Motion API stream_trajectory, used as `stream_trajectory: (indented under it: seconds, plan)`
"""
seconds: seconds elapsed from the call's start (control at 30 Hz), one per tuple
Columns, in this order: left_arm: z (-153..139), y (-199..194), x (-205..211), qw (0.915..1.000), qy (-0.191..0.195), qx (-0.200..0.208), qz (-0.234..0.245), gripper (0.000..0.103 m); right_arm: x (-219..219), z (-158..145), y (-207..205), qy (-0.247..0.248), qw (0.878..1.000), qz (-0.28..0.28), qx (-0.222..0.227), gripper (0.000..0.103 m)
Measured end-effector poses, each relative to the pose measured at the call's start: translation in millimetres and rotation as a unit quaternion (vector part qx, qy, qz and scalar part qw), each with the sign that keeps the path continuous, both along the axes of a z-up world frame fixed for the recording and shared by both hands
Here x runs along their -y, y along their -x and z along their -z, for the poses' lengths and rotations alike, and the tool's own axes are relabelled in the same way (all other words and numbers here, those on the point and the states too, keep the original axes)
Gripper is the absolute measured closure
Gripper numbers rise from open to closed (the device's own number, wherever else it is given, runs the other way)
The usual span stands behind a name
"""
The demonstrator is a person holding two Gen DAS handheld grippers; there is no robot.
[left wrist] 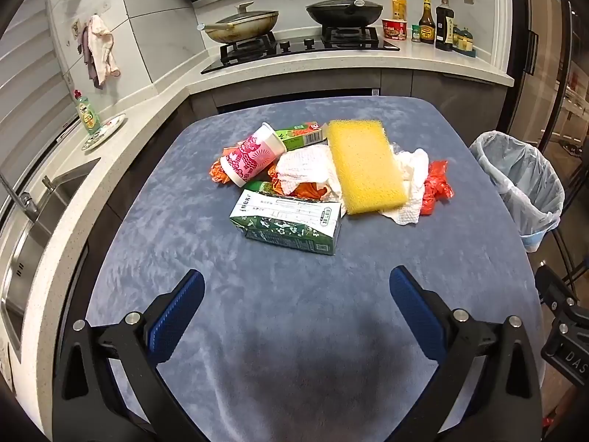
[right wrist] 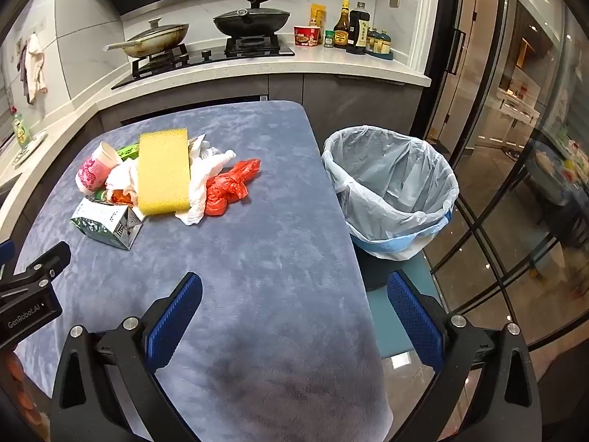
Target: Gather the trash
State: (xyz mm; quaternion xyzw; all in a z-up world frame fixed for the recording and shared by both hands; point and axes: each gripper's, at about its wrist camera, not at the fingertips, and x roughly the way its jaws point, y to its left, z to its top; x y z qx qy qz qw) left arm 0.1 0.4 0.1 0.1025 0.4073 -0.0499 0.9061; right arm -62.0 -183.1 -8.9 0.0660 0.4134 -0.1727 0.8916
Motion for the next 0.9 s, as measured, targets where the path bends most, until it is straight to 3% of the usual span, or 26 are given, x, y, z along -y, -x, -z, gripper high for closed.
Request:
stream_trajectory:
  seconds: [0.9]
  plan:
    - [-20, 16, 27, 0.9992, -0.014, -0.016, 0.033, 0.007, 25, -25, 22, -0.005, 1.000, 0.019, 0.006, 0.007]
